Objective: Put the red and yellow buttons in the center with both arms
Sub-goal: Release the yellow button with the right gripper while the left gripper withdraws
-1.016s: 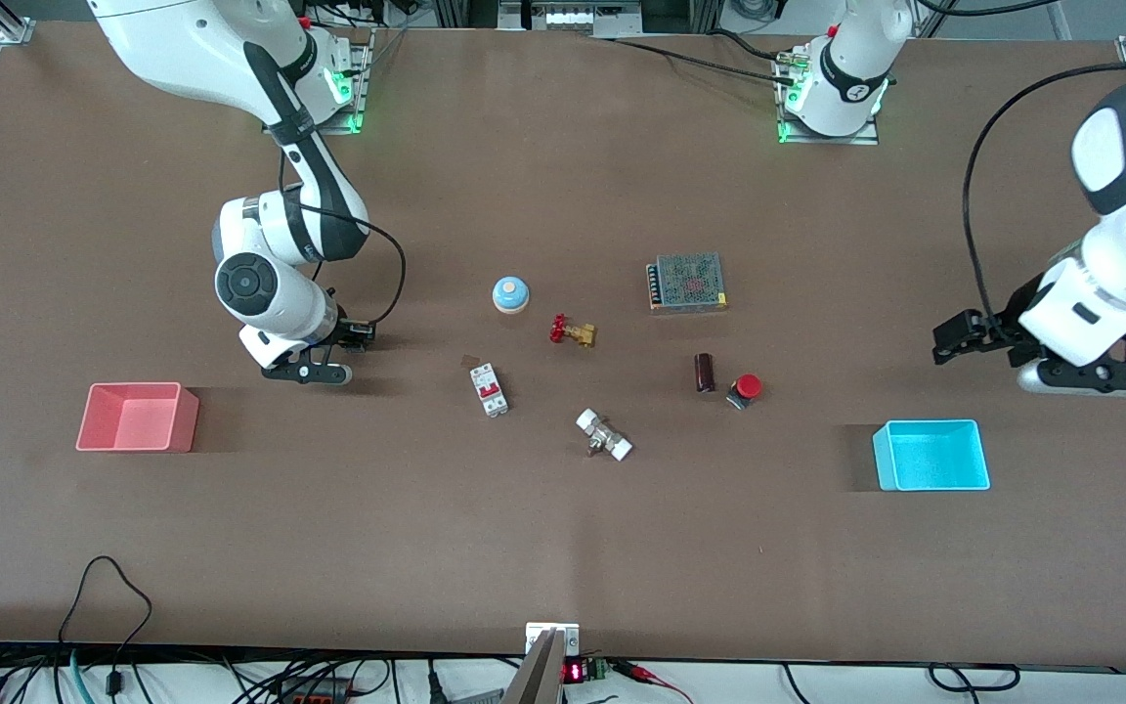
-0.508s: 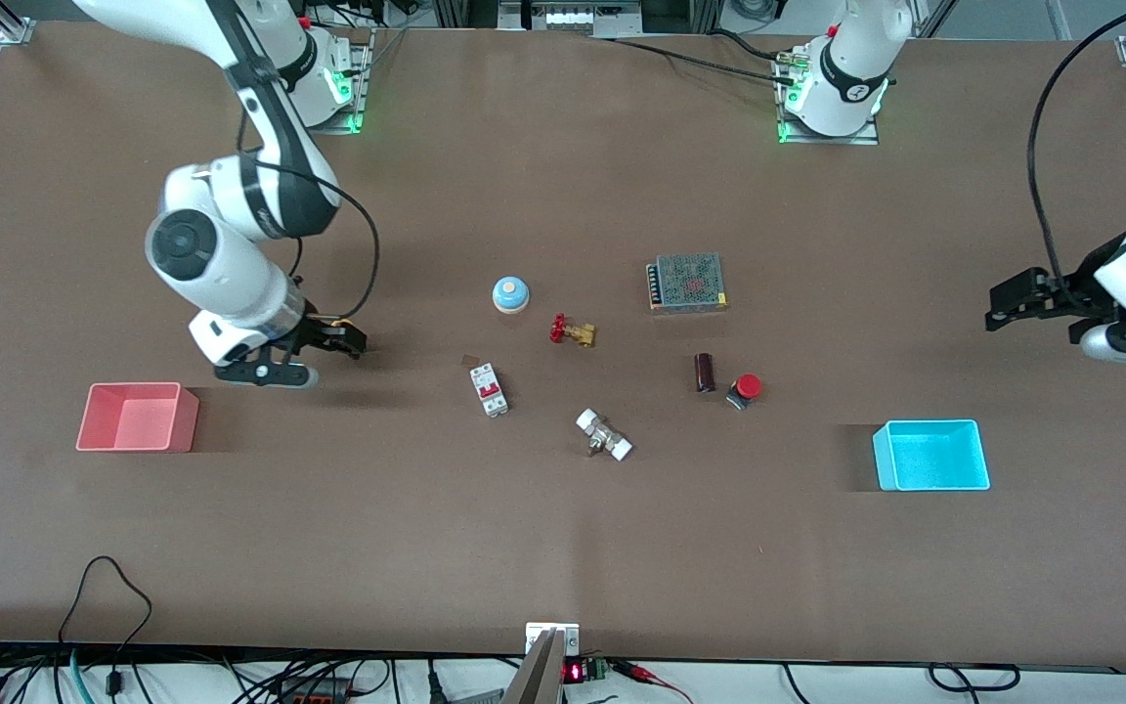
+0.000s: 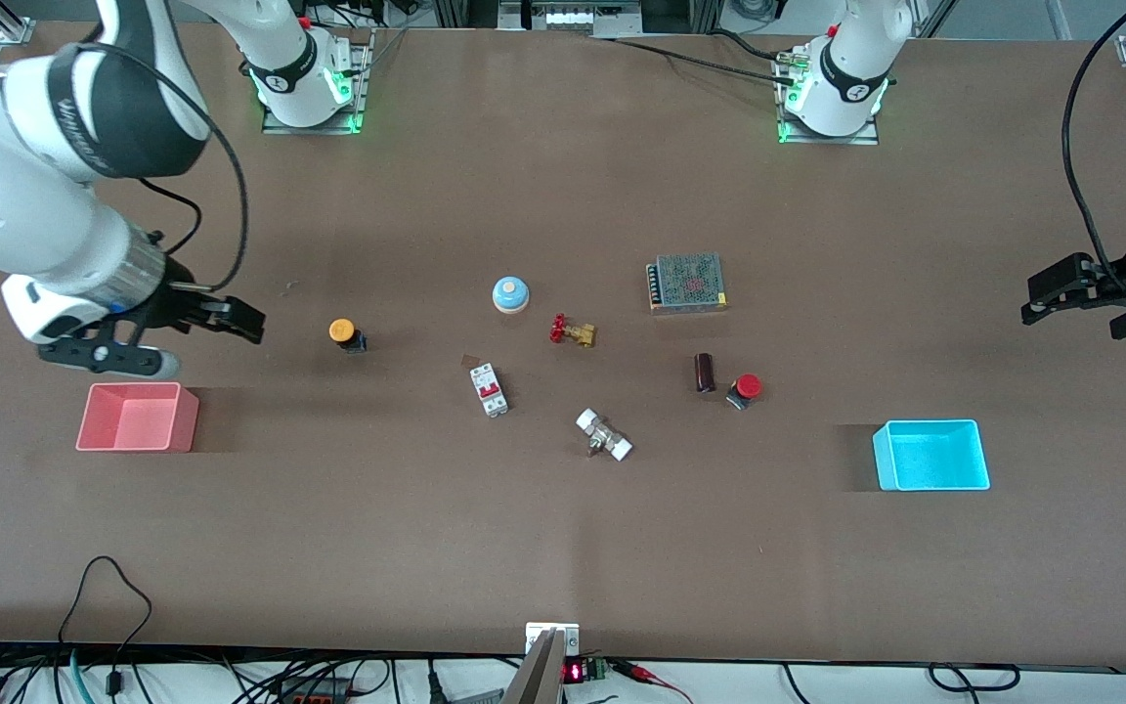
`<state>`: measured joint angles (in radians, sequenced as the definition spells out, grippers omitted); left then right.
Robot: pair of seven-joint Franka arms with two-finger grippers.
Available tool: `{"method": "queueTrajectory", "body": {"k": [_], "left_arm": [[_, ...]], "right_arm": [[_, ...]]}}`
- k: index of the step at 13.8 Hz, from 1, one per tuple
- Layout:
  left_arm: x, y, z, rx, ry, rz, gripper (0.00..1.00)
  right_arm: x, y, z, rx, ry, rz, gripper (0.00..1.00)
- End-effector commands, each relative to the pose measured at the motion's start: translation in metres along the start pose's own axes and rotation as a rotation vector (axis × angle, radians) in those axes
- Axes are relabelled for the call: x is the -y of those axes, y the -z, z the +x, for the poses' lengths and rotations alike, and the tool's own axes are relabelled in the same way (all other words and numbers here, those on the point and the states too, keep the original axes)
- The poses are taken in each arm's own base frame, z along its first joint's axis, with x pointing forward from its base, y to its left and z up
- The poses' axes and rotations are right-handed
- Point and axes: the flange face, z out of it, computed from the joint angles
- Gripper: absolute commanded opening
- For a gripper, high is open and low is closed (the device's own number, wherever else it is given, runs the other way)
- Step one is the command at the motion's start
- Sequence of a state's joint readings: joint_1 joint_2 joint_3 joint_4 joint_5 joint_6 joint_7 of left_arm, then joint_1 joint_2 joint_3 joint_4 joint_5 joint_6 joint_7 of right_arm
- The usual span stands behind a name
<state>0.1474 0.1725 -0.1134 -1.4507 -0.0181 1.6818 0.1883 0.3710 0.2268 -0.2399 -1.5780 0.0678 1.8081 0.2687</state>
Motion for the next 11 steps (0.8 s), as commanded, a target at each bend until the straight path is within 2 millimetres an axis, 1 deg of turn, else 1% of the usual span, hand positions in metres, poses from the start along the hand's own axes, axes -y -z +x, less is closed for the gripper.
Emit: {"method": "queueTrajectory", "body": {"k": [1,2,3,4,5,6,7,8,9,10,11], "left_arm": [[-0.003,0.013,-0.01,-0.005,-0.024,0.017,1.0],[-0.005,0.013,-0.016,-0.002,-0.025,0.018,1.0],[-0.006,0.016,-0.022,-0.012,-0.024,0.023,1.0],[-0.009,0.014,-0.029,-0.024,-0.024,0.029,1.0],[-0.011,0.01,-0.035,-0.039,-0.026,0.034,1.0],[-0.011,0.01,-0.036,-0.039,-0.026,0.035,1.0],[-0.011,0.01,-0.036,-0.04,-0.026,0.035,1.0],[-0.011,0.012,-0.036,-0.043,-0.019,0.03,1.0],[-0.012,0.013,-0.036,-0.047,-0.003,0.024,1.0],[-0.011,0.013,-0.036,-0.048,0.011,0.024,1.0],[-0.011,0.014,-0.036,-0.049,0.017,0.022,1.0]], "right_arm": [[-0.038,0.019,0.018,-0.018,-0.004,-0.028,1.0],[-0.053,0.023,0.02,-0.013,0.006,-0.034,1.0],[-0.066,0.027,0.021,-0.004,0.025,-0.04,1.0],[-0.077,0.031,0.023,-0.007,0.033,-0.044,1.0],[-0.087,0.04,0.023,-0.02,0.026,-0.035,1.0],[-0.106,0.048,0.022,-0.023,0.01,-0.021,1.0],[-0.108,0.049,0.019,-0.003,0.018,-0.005,1.0],[-0.118,0.059,0.017,-0.002,0.011,0.014,1.0],[-0.122,0.064,0.016,0.01,0.011,0.025,1.0],[-0.125,0.078,0.009,0.01,0.011,0.035,1.0],[-0.129,0.088,0.002,0.003,0.014,0.034,1.0]]}}
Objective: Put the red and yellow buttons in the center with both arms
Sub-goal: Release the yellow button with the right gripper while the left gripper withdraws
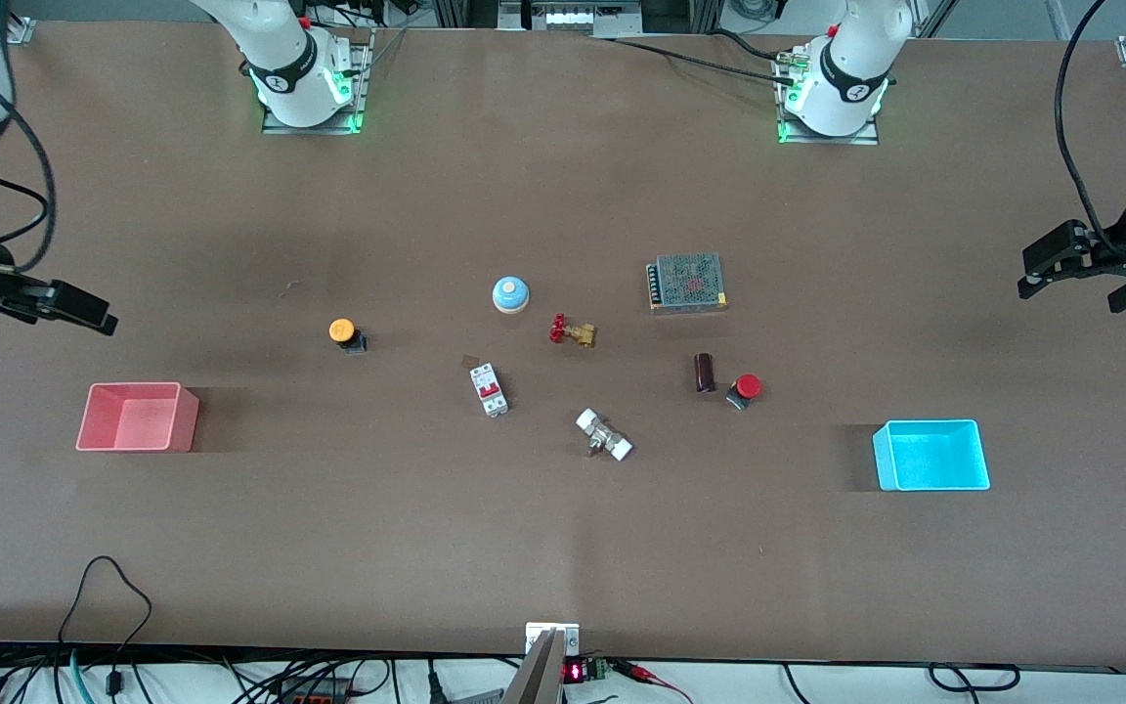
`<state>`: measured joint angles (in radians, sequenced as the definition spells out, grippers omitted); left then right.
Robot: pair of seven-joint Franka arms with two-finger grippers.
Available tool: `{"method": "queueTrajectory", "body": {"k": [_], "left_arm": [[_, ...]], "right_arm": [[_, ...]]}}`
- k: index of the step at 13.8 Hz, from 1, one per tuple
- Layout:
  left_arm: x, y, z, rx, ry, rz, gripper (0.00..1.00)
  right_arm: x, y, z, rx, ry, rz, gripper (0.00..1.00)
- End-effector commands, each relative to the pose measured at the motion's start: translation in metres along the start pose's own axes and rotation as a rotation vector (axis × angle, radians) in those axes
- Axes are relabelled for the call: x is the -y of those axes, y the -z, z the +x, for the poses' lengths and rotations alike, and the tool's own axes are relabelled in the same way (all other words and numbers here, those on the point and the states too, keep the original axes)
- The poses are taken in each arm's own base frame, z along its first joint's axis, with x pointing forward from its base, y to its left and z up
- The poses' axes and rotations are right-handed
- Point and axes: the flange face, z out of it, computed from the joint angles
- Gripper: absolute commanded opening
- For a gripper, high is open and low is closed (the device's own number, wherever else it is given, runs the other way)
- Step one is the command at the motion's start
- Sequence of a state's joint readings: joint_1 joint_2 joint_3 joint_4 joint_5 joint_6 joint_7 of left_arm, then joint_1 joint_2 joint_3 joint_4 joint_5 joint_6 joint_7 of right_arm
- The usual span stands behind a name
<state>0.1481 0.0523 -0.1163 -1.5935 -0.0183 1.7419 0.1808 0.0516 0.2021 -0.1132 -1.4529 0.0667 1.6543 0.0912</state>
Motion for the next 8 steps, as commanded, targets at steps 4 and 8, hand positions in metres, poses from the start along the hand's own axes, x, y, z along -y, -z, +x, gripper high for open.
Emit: {"method": "queueTrajectory", "body": {"k": [4,8], "left_arm": [[0.012,0.011,-0.008,-0.037,0.062,-0.024,1.0],[0.011,0.012,-0.008,-0.037,0.062,-0.024,1.0]], "right_arm": [[-0.013,0.036,-0.035,0.039,0.077,-0.059,1.0],[-0.008,0.04,-0.053,0.103,0.099,-0.067,1.0]]}}
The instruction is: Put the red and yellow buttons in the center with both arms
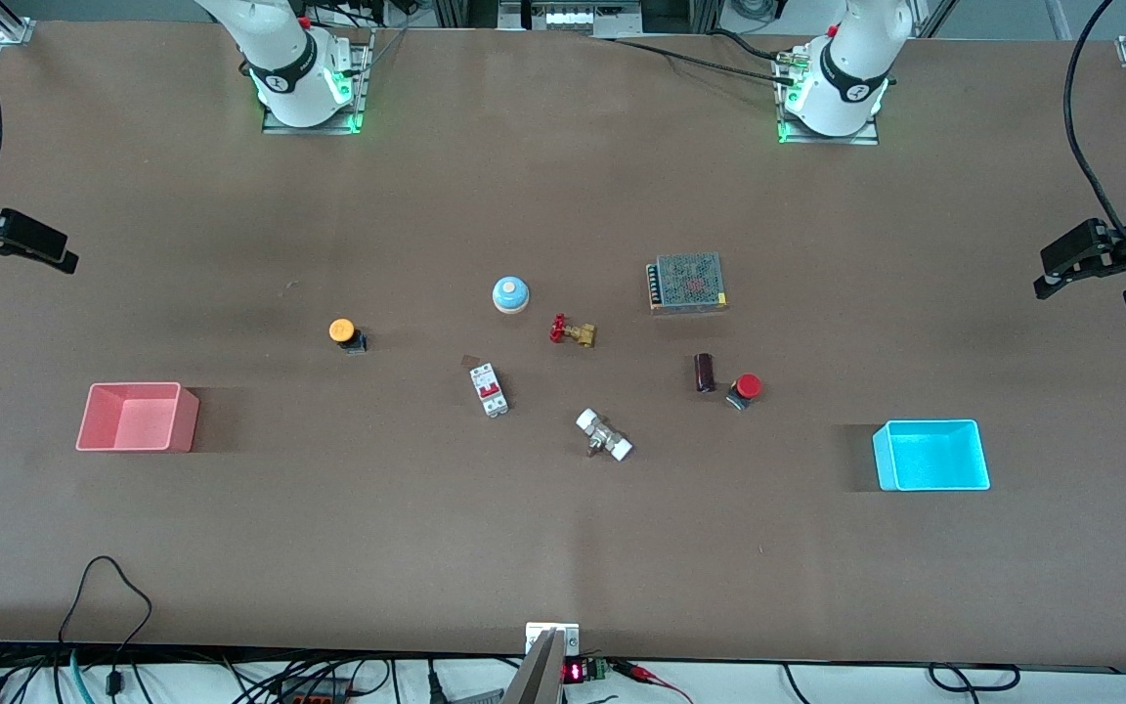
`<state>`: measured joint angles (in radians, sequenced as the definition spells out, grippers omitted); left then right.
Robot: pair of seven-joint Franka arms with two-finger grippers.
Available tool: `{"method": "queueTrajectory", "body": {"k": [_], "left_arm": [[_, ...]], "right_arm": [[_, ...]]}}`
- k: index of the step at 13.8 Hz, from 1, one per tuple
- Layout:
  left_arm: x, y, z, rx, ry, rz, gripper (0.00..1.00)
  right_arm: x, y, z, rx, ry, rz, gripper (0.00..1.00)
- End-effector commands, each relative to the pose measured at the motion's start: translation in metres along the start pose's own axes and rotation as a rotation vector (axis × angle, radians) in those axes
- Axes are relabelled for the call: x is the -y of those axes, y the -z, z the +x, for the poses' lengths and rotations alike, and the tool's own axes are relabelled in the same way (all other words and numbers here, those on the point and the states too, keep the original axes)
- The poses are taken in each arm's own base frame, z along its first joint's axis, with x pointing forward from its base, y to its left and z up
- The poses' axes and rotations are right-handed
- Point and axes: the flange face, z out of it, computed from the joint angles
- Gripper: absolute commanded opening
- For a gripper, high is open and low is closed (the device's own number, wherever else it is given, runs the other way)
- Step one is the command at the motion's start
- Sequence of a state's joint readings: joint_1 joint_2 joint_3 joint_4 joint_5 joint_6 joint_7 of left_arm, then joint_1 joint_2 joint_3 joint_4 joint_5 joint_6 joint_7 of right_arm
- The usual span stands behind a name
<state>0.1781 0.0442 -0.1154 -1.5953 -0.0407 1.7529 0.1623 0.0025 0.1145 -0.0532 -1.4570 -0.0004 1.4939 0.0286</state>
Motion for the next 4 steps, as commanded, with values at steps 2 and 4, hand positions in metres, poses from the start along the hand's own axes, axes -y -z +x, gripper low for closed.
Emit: {"method": "queueTrajectory", "body": {"k": [2,4], "left_arm": [[-0.0075,0.0049,-0.0044,-0.01,0.001,-0.006,1.0],[-0.0089,0.0026,-0.0046,-0.005,-0.002,-0.004,1.0]], "right_arm": [[-0.0004,0.0034,-0.015,0.027,0.04,-0.011,1.0],[-0.0046,0.0043,-0.0154,0.025,0.047,-0.01,1.0]]}}
